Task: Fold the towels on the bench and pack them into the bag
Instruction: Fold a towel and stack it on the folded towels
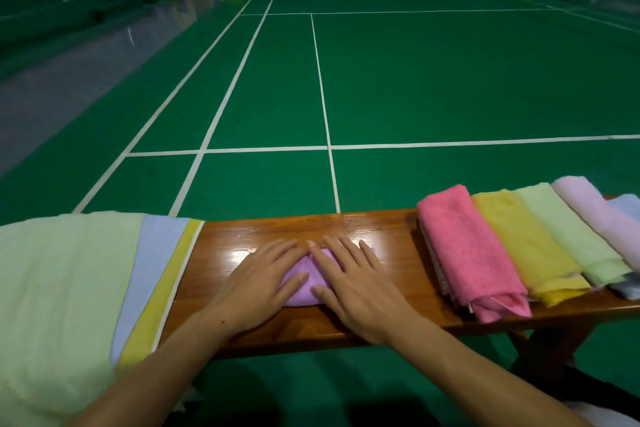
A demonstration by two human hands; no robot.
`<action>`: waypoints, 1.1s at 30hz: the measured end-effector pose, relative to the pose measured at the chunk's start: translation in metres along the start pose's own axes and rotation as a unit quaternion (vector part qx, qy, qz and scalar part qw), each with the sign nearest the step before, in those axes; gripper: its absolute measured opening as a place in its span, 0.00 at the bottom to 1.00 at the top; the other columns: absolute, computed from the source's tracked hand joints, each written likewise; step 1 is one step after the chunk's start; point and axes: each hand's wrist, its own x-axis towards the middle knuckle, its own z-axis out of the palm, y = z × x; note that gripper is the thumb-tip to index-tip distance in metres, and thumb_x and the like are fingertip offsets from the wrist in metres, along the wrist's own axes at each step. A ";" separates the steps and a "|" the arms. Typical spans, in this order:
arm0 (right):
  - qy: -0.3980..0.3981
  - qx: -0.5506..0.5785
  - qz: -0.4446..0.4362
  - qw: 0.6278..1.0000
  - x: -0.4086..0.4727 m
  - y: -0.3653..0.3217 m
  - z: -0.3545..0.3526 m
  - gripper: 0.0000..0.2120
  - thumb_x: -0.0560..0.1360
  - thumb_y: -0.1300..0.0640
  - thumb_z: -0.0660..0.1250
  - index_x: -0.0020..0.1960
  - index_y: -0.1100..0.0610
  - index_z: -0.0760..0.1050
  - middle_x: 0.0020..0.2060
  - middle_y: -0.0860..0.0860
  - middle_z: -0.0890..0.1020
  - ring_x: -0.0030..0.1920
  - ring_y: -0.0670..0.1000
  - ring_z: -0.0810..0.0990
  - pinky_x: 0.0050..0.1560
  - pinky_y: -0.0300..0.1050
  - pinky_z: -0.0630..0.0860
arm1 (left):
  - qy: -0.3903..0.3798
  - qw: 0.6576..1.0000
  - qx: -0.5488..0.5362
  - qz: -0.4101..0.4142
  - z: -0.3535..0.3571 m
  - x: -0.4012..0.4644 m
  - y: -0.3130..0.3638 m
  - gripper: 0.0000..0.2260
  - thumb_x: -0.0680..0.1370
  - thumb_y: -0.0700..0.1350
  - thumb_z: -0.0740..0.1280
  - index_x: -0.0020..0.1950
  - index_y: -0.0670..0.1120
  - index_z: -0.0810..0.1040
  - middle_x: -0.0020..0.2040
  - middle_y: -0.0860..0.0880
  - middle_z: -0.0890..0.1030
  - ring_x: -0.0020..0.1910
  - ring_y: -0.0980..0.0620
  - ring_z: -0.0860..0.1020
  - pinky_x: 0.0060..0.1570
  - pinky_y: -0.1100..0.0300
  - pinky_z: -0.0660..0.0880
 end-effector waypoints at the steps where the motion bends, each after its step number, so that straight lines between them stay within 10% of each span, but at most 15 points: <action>1: -0.025 -0.011 0.007 1.000 -0.002 0.001 0.003 0.34 0.85 0.32 0.38 0.86 0.47 0.45 0.85 0.53 0.55 0.85 0.57 0.49 0.83 0.62 0.50 | -0.018 1.000 -0.007 -0.012 0.000 -0.001 -0.004 0.27 0.85 0.69 0.49 0.83 0.65 0.58 0.83 0.59 0.61 0.82 0.58 0.57 0.80 0.55 0.55; 7: -0.047 0.003 0.055 0.997 -0.004 0.028 -0.012 0.34 0.85 0.36 0.38 0.85 0.51 0.56 0.80 0.51 0.65 0.78 0.57 0.63 0.79 0.56 0.61 | -0.011 0.997 0.001 -0.072 -0.020 -0.006 -0.024 0.31 0.81 0.73 0.47 0.78 0.62 0.69 0.79 0.57 0.70 0.77 0.55 0.66 0.77 0.49 0.66; 13: -0.031 0.010 0.102 0.994 -0.007 0.027 -0.028 0.22 0.85 0.38 0.55 0.71 0.49 0.73 0.61 0.49 0.78 0.59 0.56 0.77 0.54 0.53 0.75 | 0.056 0.991 -0.073 -0.097 -0.032 -0.001 -0.030 0.11 0.85 0.56 0.64 0.62 0.57 0.83 0.58 0.58 0.84 0.52 0.63 0.77 0.54 0.58 0.78; 25: -0.036 0.101 0.078 0.991 0.003 0.011 -0.025 0.28 0.82 0.32 0.59 0.74 0.49 0.70 0.65 0.47 0.78 0.65 0.51 0.74 0.63 0.51 0.73 | -0.083 0.938 -0.299 -0.153 -0.040 0.012 -0.033 0.23 0.71 0.66 0.78 0.52 0.48 0.84 0.49 0.48 0.86 0.48 0.45 0.83 0.50 0.44 0.80; 33: -0.067 0.287 0.081 0.952 0.012 0.002 -0.029 0.44 0.74 0.26 0.66 0.82 0.41 0.52 0.73 0.44 0.75 0.64 0.49 0.79 0.62 0.54 0.78 | -0.020 0.879 -0.467 -0.098 -0.063 0.011 0.001 0.15 0.77 0.46 0.77 0.60 0.43 0.78 0.56 0.47 0.86 0.56 0.47 0.85 0.59 0.45 0.83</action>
